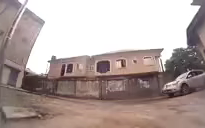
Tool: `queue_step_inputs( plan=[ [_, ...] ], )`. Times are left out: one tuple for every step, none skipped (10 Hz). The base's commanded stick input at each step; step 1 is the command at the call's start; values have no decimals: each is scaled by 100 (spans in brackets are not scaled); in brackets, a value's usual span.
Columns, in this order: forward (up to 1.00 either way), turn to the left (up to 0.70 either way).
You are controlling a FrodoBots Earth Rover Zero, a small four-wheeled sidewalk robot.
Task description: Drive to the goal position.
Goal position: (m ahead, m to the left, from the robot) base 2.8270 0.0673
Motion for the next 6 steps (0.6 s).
queue_step_inputs(
  plan=[
    [84, 3],
    [84, 3],
    [84, 3],
    [84, 3],
    [84, 3],
    [84, 3]
  ],
)
